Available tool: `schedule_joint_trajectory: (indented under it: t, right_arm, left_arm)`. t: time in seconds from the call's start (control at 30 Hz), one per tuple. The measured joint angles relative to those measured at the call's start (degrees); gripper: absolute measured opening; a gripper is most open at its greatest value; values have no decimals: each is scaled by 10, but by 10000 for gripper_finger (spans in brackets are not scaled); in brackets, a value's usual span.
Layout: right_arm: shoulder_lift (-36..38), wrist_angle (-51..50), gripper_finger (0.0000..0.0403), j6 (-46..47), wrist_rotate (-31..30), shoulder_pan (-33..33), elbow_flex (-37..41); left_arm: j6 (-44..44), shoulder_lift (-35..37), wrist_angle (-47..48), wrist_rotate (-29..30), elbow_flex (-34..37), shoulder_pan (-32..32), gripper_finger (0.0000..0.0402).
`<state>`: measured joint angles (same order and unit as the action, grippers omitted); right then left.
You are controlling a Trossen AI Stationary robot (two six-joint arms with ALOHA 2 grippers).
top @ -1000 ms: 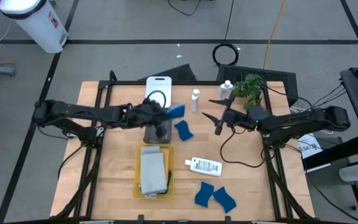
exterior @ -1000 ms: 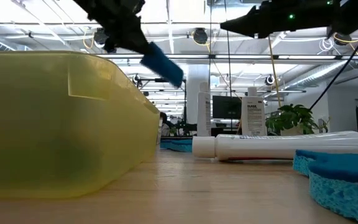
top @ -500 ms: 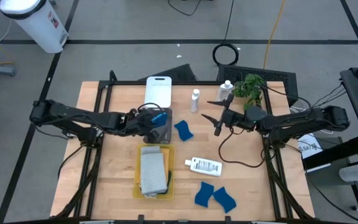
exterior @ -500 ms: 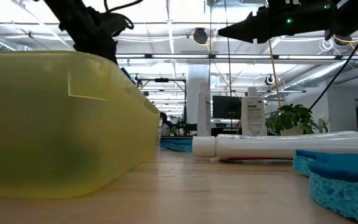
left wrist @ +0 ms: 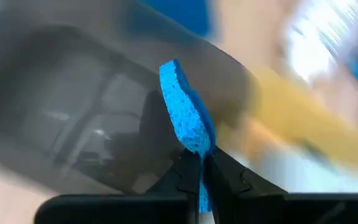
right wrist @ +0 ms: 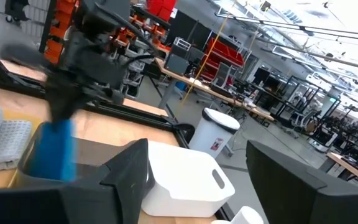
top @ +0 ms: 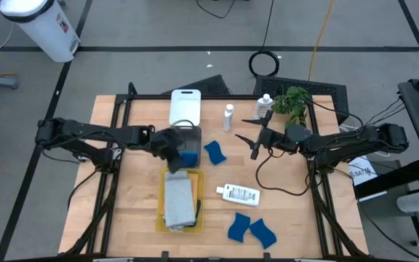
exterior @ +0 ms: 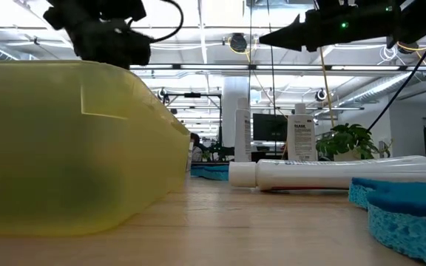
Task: Pick & Place Kitchen Items
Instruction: Put the blue sponge into the black bin
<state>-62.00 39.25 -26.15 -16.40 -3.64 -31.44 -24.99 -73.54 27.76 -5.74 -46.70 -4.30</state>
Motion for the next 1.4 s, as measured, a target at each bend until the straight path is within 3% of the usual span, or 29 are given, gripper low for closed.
schedule_joint_trajectory:
  t: [0.1,0.2,0.4,0.53,0.7,0.9,1.13,1.4]
  right_arm:
    - [0,-1,237,0,0,0,0]
    - [0,-1,237,0,0,0,0]
    - [0,-1,237,0,0,0,0]
    - [0,-1,238,0,0,0,0]
    - [0,-1,238,0,0,0,0]
    - [0,8,238,-1,0,0,0]
    - [0,5,237,0,1,0,0]
    - [0,-6,238,0,2,0,0]
  left_arm:
    - [122,3,14,-108,-10,-23,7]
    - [196,6,41,-177,-33,-50,8]
    - [218,5,117,-215,-56,-101,6]
    - [223,4,136,-205,-62,-119,10]
    - [261,4,150,-136,-68,-121,5]
    - [280,-13,227,-43,-153,-103,8]
    - [343,-117,350,10,-279,-77,9]
    - [443,-251,464,13,-336,-52,11]
